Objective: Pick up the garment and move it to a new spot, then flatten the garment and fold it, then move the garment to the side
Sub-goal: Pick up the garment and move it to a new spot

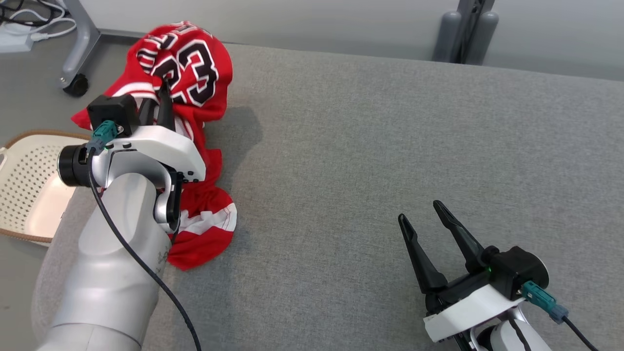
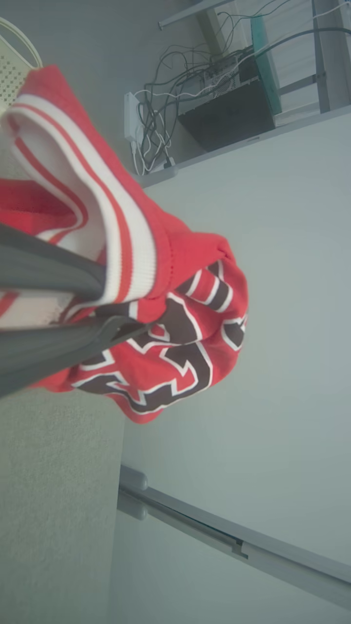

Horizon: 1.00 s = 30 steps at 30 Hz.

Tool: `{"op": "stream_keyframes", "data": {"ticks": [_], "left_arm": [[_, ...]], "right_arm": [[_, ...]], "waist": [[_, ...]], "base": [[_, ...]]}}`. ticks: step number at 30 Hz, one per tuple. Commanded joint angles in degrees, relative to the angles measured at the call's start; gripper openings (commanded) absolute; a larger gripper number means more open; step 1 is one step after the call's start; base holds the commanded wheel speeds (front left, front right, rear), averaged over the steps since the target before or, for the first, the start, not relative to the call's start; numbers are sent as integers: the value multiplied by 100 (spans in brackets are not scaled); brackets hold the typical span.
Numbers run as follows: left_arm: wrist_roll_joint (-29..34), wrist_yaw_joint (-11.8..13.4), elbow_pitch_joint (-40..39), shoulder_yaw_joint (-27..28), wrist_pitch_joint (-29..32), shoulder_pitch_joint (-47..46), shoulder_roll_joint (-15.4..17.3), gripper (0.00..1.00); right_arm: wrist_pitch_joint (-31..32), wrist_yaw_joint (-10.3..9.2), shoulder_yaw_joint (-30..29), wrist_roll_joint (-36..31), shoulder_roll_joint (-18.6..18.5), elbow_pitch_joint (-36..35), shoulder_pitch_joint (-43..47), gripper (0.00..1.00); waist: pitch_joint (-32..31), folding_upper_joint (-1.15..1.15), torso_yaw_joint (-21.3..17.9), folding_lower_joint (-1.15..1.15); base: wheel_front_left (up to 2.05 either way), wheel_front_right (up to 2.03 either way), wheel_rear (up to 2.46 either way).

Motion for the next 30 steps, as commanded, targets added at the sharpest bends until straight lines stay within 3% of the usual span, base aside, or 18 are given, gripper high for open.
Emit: {"op": "stream_keyframes", "data": {"ticks": [1,8,15,30], "left_arm": [[83,43,-258,21,-35,143,13,0],[410,54,-1563,-116,-38,554,43,0],[453,54,-2295,-342,89,742,-9,0],[638,-37,-3009,-1075,564,758,-93,0]], "right_arm": [[-41,1,-35,3,0,27,95,100],[-41,1,-160,-29,113,20,215,100],[-41,1,-567,-107,158,-176,209,100],[-30,1,-887,204,164,-653,70,100]], "waist": [[-134,0,-130,0],[-413,0,-566,0],[-451,0,-1264,0],[-42,0,-2822,0]], "base": [[0,0,0],[0,0,0],[0,0,0],[0,0,0]]}}
